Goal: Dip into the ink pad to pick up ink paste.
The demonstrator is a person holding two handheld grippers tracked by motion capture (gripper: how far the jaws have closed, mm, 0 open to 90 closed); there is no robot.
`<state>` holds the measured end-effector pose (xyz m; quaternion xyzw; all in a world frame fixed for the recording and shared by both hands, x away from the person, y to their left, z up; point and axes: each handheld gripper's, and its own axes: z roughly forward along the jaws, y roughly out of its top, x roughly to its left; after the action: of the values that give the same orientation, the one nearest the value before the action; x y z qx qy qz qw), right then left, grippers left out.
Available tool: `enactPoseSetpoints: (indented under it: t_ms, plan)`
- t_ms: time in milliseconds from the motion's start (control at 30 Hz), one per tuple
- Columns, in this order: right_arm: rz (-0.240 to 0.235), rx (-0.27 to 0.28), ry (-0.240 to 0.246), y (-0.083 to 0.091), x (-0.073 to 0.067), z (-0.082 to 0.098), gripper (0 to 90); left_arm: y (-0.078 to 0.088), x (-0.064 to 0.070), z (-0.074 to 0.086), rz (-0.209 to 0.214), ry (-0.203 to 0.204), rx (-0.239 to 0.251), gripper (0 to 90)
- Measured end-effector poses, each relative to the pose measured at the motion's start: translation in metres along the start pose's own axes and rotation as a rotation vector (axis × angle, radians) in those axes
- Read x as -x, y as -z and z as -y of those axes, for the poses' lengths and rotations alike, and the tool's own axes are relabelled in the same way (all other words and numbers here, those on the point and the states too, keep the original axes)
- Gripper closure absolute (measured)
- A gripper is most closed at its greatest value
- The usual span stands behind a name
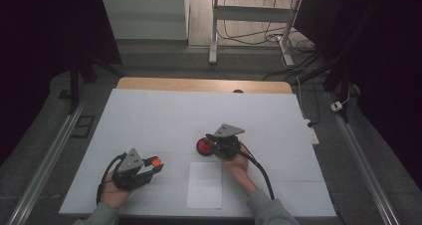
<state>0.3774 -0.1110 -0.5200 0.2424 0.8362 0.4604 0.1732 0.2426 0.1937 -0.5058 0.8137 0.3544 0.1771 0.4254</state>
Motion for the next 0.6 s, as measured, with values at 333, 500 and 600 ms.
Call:
enactPoseSetpoints:
  t_ms: [333,500,600]
  plan:
    - [0.004,-0.017,-0.013,-0.0021,-0.0006,0.0027,73.0,0.0005,0.0005,0.0002,-0.002,0.001,0.001,64.7]
    - [0.013,-0.005,-0.015,-0.0022,-0.002,0.0045,73.0,0.001,0.001,0.0002,-0.002,0.001,0.002,64.7]
    - [0.009,0.003,-0.028,-0.002,-0.0013,0.0061,73.0,0.0012,0.0013,0.0002,-0.002,0.002,0.003,64.7]
